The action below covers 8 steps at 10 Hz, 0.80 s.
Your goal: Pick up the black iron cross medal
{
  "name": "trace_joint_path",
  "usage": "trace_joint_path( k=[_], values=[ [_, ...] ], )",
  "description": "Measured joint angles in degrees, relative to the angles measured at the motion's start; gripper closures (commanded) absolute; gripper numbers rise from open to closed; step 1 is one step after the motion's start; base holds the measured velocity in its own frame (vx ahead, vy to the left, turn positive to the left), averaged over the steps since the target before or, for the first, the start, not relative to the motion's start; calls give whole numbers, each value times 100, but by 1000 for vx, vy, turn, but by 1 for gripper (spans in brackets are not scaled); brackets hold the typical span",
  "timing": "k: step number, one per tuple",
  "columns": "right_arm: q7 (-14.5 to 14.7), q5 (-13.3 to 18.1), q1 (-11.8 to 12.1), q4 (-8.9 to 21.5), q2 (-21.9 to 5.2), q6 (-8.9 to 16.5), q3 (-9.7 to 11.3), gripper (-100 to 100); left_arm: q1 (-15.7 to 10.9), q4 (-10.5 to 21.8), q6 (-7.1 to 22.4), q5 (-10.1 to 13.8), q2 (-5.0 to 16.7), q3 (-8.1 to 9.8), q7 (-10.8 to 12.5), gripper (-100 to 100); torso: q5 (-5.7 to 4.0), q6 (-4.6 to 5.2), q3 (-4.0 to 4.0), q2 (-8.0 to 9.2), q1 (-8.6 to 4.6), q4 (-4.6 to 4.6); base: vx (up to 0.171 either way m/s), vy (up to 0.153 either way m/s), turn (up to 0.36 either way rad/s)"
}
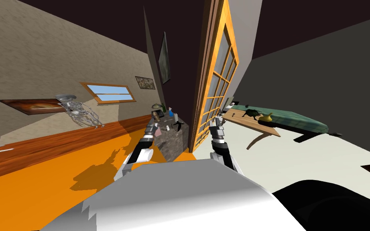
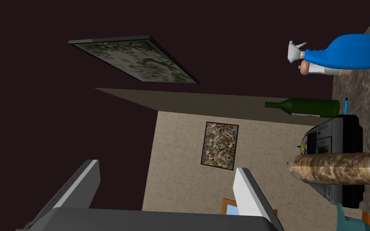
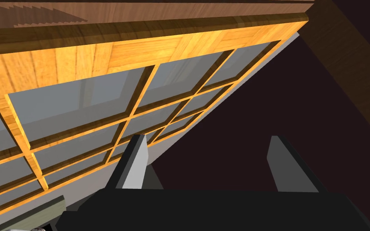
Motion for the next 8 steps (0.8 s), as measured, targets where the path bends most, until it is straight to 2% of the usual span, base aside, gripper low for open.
trace_joint_path(
  k=[3, 8],
  values=[
    [0, 0, 0, 0, 0, 0, 0, 0, -447, 246, 481, 26, 109, 40, 192, -100, 0, -1, -2, -5, 0, 0, -30, 0, -35],
    [0, 0, 0, 0, 0, 0, 0, 0, -1191, 872, 1198, 111, 263, 119, 567, -100, 0, -1, -2, -4, 0, -1, -29, -1, -28]
  ],
)
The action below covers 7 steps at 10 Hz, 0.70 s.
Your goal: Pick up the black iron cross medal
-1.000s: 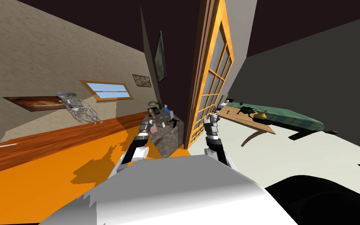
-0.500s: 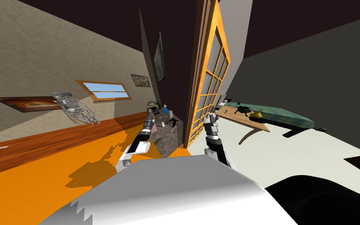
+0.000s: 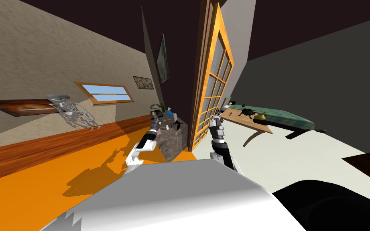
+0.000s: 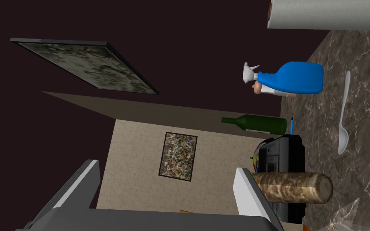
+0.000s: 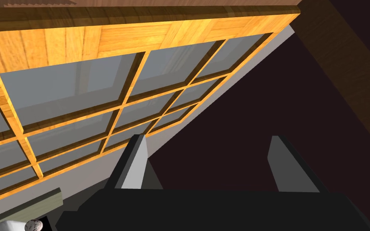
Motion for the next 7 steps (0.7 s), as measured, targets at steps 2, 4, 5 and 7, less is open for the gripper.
trace_joint_path(
  k=[2, 4, 5, 7],
  values=[
    [0, 0, 0, 0, 0, 0, 0, 0, -317, 192, 356, 50, 55, 44, 160, -100, -1, 0, -1, -2, -1, 0, -22, -1, -35],
    [0, 0, 0, 0, 0, 0, 0, 0, -616, 505, 620, 99, 90, 71, 323, -100, 0, 0, -2, -3, 1, -1, -23, 4, -25],
    [0, 0, 0, 0, 0, 0, 0, 0, -791, 607, 796, 112, 96, 85, 383, -100, 0, -1, -2, -4, 0, 0, -24, 4, -33],
    [0, 0, 0, 0, 0, 0, 0, 0, -1098, 865, 1138, 154, 97, 111, 535, -100, 0, -2, -2, -5, 1, -1, -21, 9, -23]
  ],
)
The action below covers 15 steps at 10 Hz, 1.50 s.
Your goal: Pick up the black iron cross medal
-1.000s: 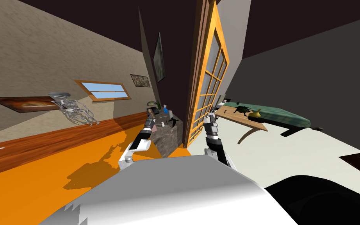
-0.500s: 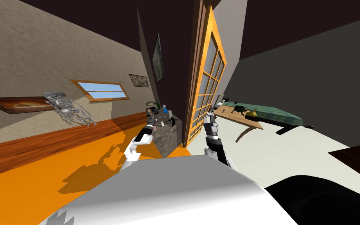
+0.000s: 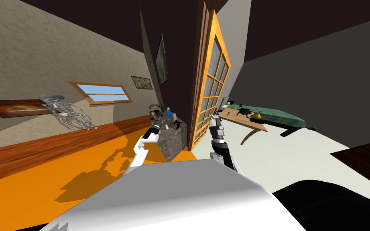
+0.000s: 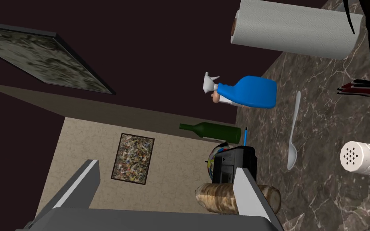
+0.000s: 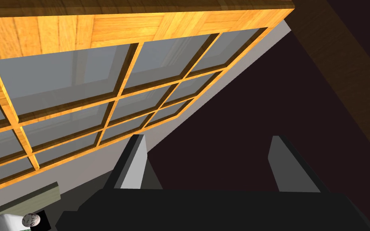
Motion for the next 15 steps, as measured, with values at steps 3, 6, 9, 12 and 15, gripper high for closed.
trace_joint_path(
  k=[3, 6, 9, 12, 15],
  values=[
    [0, 0, 0, 0, 0, 0, 0, 0, -510, 442, 505, 95, 27, 59, 254, -100, 0, 0, -1, -1, 0, 0, -17, 8, -16],
    [0, 0, 0, 0, 0, 0, 0, 0, -1028, 956, 984, 224, 98, 109, 498, -100, 1, -1, -2, -3, 2, -1, -12, 14, -15],
    [0, 0, 0, 0, 0, 0, 0, 0, -1395, 1337, 1414, 317, 115, 138, 675, -100, 1, -2, -3, -5, 1, -2, -3, 10, -3],
    [0, 0, 0, 0, 0, 0, 0, 0, -1798, 1721, 1886, 432, 117, 183, 901, -100, 1, -2, -3, -6, 3, -2, -1, 15, -7],
    [0, 0, 0, 0, 0, 0, 0, 0, -2163, 2145, 2250, 540, 144, 210, 1054, -100, 0, -1, -5, -8, 1, -2, 3, 10, -2]
  ],
)
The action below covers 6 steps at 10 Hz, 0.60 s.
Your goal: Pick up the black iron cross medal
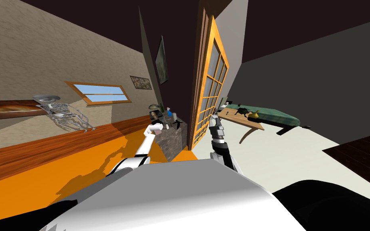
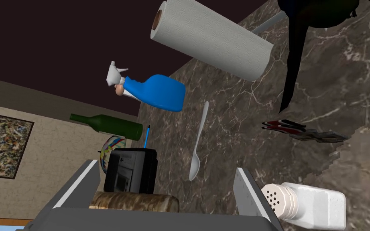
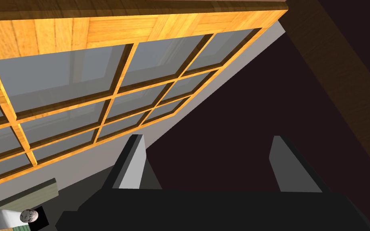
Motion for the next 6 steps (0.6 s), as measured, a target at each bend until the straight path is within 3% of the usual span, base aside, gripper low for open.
trace_joint_path(
  k=[4, 6],
  values=[
    [0, 0, 0, 0, 0, 0, 0, 0, -519, 578, 607, 241, 59, 51, 278, -100, 0, -1, -2, -4, 2, -1, 13, 15, 2],
    [0, 0, 0, 0, 0, 0, 0, 0, -699, 863, 807, 249, 36, 57, 371, -100, 1, -2, -1, -1, -1, -1, 9, 7, 3]
  ],
)
